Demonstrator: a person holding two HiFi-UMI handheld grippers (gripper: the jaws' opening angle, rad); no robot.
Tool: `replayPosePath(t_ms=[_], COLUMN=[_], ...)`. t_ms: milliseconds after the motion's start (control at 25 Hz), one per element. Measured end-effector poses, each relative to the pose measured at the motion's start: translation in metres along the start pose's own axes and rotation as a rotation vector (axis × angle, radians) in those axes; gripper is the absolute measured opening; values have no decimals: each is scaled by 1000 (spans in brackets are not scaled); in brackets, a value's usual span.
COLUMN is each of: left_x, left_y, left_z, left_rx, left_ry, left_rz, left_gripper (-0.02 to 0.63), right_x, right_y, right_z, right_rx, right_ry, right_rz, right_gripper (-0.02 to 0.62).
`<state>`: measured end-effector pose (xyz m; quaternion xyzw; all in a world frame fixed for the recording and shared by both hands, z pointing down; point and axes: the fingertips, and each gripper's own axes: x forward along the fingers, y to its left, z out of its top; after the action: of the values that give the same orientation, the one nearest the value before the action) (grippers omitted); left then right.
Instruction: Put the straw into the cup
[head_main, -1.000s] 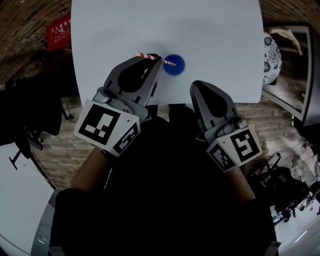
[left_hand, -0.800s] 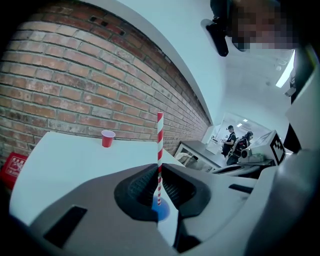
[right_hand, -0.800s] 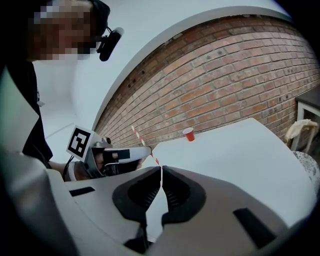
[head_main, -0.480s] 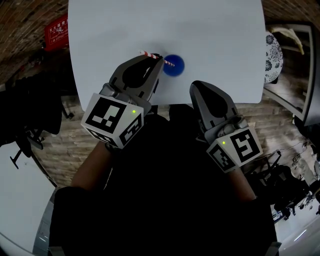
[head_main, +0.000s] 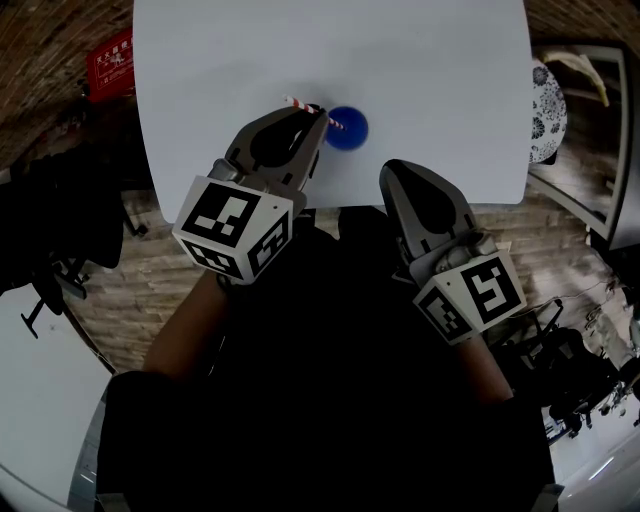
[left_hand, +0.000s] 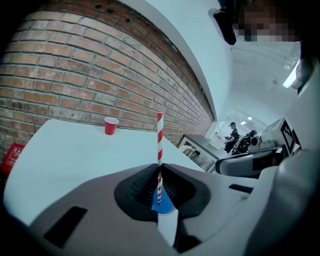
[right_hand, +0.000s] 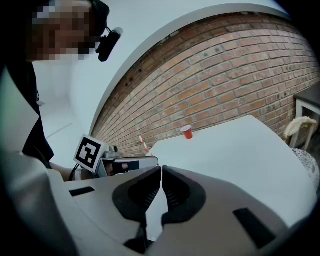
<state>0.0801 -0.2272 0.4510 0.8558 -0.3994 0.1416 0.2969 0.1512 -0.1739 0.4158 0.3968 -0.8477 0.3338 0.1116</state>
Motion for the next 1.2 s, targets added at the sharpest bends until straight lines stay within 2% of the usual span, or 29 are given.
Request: replayPosePath(t_ms=[1200], left_x=[19], left_y=[8], left_z=[-33], left_rx=[-48], left_ry=[63], left_rz=[23], left_gripper=[38], right_x=[-9], right_y=[-4], right_z=[3], right_rx=[-20], right_ry=[-5], right_rz=[-16], right_gripper=[32])
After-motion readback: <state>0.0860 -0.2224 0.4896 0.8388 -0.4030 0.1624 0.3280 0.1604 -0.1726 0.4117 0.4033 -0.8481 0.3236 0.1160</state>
